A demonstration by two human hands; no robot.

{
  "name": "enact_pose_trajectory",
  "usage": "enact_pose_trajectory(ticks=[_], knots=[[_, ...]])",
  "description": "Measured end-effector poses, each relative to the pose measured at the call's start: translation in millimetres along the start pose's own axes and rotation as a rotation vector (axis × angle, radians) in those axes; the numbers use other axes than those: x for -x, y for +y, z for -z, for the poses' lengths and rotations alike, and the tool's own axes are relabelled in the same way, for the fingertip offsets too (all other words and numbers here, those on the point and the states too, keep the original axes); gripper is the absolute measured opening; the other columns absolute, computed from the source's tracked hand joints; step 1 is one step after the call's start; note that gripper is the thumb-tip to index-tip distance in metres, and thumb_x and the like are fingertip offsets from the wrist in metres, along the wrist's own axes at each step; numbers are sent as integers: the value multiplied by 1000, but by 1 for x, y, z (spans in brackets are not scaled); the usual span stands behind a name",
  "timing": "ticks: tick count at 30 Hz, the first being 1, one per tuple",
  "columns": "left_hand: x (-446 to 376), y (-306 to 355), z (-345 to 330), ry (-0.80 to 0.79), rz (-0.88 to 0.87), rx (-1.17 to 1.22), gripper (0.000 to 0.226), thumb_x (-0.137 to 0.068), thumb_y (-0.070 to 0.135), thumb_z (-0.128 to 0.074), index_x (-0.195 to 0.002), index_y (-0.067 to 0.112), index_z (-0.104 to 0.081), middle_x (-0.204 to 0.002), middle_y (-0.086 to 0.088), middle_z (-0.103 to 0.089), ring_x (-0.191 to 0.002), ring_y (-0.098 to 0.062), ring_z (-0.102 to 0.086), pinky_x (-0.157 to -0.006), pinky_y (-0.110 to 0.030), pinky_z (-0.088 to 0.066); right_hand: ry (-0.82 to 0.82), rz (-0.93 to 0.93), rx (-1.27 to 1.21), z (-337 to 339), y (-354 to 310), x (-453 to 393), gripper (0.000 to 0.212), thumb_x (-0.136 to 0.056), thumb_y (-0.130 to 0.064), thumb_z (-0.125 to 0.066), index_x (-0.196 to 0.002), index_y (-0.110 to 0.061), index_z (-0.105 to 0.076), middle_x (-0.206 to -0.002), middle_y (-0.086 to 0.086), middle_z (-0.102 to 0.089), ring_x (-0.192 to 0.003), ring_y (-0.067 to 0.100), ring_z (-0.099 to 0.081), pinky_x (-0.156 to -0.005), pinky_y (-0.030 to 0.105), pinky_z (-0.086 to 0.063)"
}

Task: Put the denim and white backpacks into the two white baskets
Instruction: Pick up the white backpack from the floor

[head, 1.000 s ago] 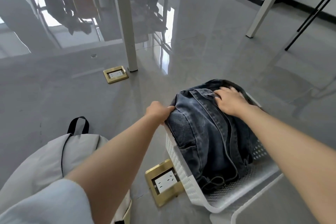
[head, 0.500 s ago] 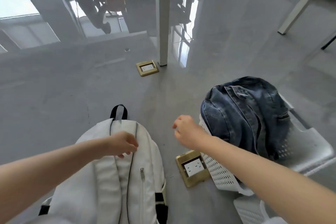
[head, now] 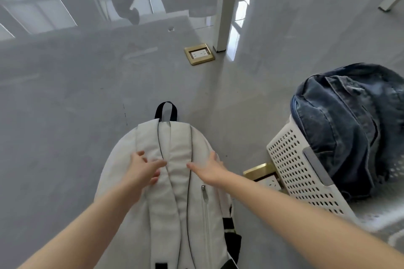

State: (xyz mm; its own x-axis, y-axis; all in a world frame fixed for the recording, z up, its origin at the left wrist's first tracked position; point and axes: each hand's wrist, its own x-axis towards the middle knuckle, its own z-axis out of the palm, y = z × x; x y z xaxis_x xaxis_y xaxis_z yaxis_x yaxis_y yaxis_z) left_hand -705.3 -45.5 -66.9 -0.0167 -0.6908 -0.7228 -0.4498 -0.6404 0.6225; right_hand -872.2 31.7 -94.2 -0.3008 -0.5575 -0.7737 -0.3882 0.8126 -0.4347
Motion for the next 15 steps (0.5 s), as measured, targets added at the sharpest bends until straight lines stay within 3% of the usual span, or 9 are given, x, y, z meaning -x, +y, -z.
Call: enact_pose_trajectory(ticks=[2, 3, 6, 10, 13, 15], knots=[[-3, -2, -6, 31, -52, -111, 80, -79, 13, -77, -141, 10, -26, -124, -12, -44, -88, -31, -60, -78, -41, -54, 44, -55, 37, -15, -10, -7, 103, -77, -73, -48, -152, -18, -4, -156, 20, -14, -139, 41, -27, -111, 48, -31], [-5, -3, -6, 75, -85, -233, 83, -77, 18, -77, -142, 11, -26, -129, -14, -43, -101, -34, -58, -86, -44, -52, 46, -96, 49, -19, -15, -11, 103, -76, -75, -47, -152, -19, -5, -155, 22, -14, -137, 43, -30, -110, 49, -32], [-12, -6, -1, 239, -122, -496, 90, -75, 33, -77, -144, 10, -25, -144, -19, -30, -131, -40, -34, -106, -46, -35, 43, -194, 36, -27, -27, -25, 102, -75, -74, -47, -151, -20, -8, -150, 24, -14, -132, 47, -33, -109, 50, -34], [-20, -7, -11, 162, -61, -318, 92, -71, 25, -83, -138, 2, -25, -140, -24, -35, -129, -38, -38, -106, -42, -39, 27, -257, 63, -40, -34, -39, 80, -78, -63, -49, -142, -20, -30, -138, 23, -24, -123, 45, -37, -105, 47, -39], [-26, -11, -12, 128, -124, -200, 91, -70, 11, -81, -140, 10, -22, -130, -13, -50, -117, -33, -51, -102, -42, -45, 36, -238, 64, -42, -33, -44, 49, -87, -42, -49, -128, -16, -48, -139, 22, -33, -122, 40, -38, -104, 41, -39], [-28, -13, 4, 154, -161, -198, 91, -71, 7, -78, -144, 16, -24, -128, -10, -52, -115, -32, -53, -100, -38, -45, 38, -188, 44, -34, -27, -44, 48, -88, -35, -49, -131, -13, -49, -143, 22, -37, -129, 39, -36, -106, 40, -37]])
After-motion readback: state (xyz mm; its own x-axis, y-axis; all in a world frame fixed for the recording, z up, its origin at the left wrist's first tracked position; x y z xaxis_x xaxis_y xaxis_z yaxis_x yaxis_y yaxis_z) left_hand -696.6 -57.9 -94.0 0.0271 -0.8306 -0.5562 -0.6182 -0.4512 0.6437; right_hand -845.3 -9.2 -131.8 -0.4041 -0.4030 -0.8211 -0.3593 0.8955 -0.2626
